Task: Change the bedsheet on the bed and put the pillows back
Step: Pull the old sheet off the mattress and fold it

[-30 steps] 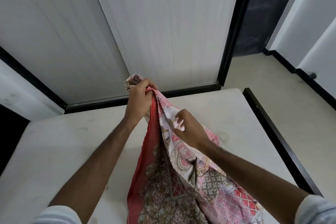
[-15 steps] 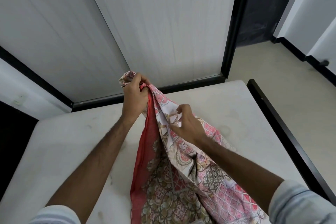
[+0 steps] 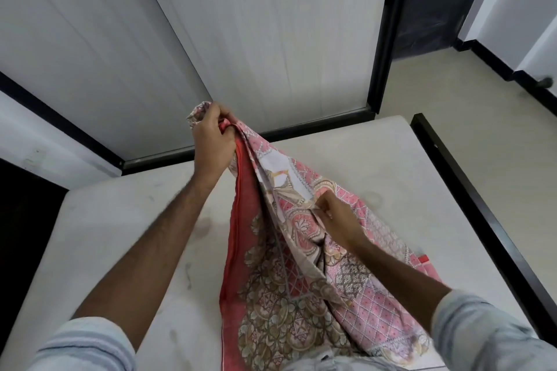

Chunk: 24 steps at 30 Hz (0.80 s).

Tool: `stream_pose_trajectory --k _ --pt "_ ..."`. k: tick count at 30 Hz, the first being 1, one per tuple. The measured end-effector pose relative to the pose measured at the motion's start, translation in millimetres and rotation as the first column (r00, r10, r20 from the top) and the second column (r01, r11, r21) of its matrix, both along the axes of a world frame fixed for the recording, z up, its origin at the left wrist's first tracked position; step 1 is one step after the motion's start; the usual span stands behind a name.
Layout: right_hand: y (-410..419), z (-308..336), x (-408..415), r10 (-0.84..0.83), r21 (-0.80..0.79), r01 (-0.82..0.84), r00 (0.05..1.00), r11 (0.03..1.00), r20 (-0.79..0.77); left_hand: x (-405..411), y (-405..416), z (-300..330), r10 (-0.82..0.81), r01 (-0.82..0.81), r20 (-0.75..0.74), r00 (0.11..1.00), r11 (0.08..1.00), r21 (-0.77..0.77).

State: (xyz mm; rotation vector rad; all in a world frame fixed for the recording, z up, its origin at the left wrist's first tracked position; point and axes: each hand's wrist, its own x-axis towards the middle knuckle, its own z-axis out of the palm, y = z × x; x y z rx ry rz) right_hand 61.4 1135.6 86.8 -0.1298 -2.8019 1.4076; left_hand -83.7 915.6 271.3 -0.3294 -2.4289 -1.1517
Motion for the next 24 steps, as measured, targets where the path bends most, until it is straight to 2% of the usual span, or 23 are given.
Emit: stream_pose_trajectory --k 3,5,7,12,16,19,22,24 --pt "0.1 9.8 29.0 0.097 0.008 -0.097 0.992 0.995 -0.085 -1.7 -5.5 -0.7 0.024 -0.024 -0.002 1.0 0.999 0.021" --pt "-14.1 6.9 43.6 0.197 0.115 -0.185 0.974 0.976 -0.108 -3.1 -7.2 0.4 0.031 -0.031 -0.013 0.999 0.999 0.026" --pt "-30.0 -7.3 48.0 0.228 0.223 -0.194 0.964 0.955 -0.138 -2.2 -6.0 1.4 0.014 -0.014 -0.011 1.0 1.0 0.013" --pt "-51.8 -30.0 38.1 0.017 0.253 0.003 0.997 0.968 -0.078 4.1 -7.7 2.4 -0.03 0.028 -0.034 0.999 0.999 -0.042" --pt "-46.7 -29.8 40.4 -0.058 0.345 0.082 0.995 0.935 -0.079 5.0 -13.4 5.7 -0.025 0.024 -0.025 0.999 0.999 -0.031" --pt "-43.1 -35.3 37.1 -0.07 0.398 0.058 0.997 0.915 0.017 6.6 -14.6 6.2 -0.029 0.028 -0.028 0.999 0.999 -0.035" --pt "-45.6 -42.0 28.1 0.01 0.368 -0.077 0.983 0.927 0.181 8.6 -14.0 6.4 -0.039 0.037 -0.035 0.999 0.998 -0.043" --pt "-51.4 -43.4 26.1 0.068 0.367 -0.151 0.971 0.918 0.23 9.4 -13.4 6.6 -0.038 0.036 -0.039 0.999 0.998 -0.049"
